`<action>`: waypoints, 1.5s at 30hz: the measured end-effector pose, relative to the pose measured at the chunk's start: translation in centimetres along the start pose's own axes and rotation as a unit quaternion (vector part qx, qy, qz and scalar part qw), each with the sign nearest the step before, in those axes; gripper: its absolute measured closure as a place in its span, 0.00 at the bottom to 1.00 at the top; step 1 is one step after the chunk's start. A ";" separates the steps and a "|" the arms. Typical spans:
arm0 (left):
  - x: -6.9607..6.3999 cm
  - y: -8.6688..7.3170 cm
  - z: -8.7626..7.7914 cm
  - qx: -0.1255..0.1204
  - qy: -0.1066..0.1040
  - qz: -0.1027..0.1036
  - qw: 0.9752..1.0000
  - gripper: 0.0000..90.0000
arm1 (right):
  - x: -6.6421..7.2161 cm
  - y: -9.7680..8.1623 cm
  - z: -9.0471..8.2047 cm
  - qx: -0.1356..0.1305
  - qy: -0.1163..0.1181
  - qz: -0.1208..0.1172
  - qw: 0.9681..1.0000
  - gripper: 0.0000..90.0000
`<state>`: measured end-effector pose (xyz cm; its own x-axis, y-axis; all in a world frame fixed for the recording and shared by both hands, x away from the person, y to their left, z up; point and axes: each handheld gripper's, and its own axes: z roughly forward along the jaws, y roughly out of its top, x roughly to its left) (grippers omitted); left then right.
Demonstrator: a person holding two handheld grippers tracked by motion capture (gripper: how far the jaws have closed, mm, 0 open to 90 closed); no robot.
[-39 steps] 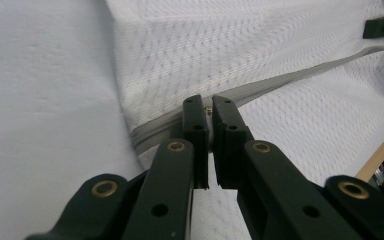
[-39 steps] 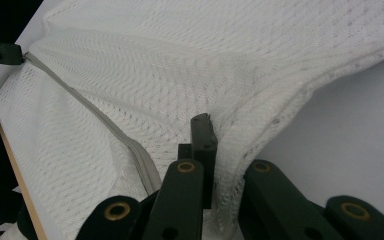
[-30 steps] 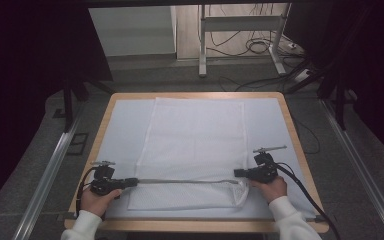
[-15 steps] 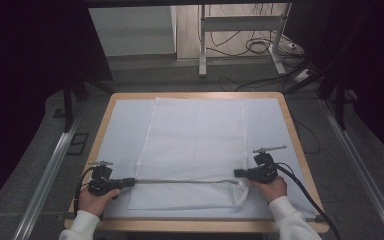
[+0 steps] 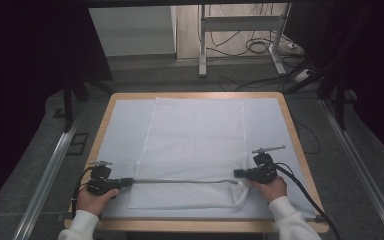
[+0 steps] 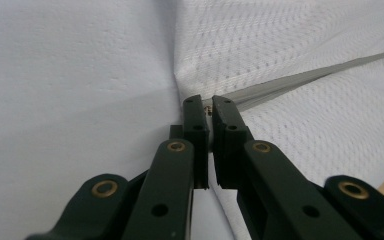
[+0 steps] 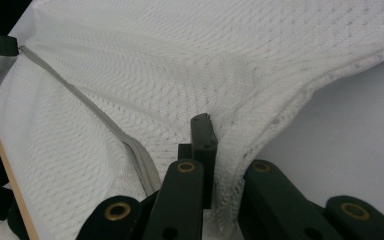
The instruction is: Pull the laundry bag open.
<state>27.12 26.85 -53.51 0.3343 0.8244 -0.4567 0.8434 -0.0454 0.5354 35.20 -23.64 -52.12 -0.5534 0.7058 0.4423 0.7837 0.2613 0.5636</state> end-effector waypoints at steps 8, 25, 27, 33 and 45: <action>-0.4 0.1 0.1 0.008 0.035 0.015 0.999 0.96 | 0.0 0.0 0.2 0.004 -0.001 -0.004 1.000 0.98; -1.6 0.4 0.0 -0.019 0.024 0.037 0.999 0.92 | -0.1 -0.3 -0.3 0.001 -0.022 -0.018 1.000 0.94; -1.9 0.4 -0.1 -0.021 0.034 0.044 0.998 0.88 | 0.0 -0.4 -0.6 -0.002 -0.038 -0.024 0.999 0.85; -3.1 0.3 -0.7 -0.047 0.054 0.078 0.994 0.54 | 0.6 -0.6 -1.6 -0.018 -0.056 -0.046 0.997 0.55; -5.6 2.8 -0.4 -0.101 0.044 0.152 0.982 0.36 | 1.6 -1.2 -4.5 -0.095 -0.115 -0.110 0.983 0.34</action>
<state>27.40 22.30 -49.16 0.5125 0.8361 -0.1955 0.6062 -0.1911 0.7720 32.13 -25.80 -48.96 -0.6085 0.7814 0.1382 0.5731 0.3124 0.7576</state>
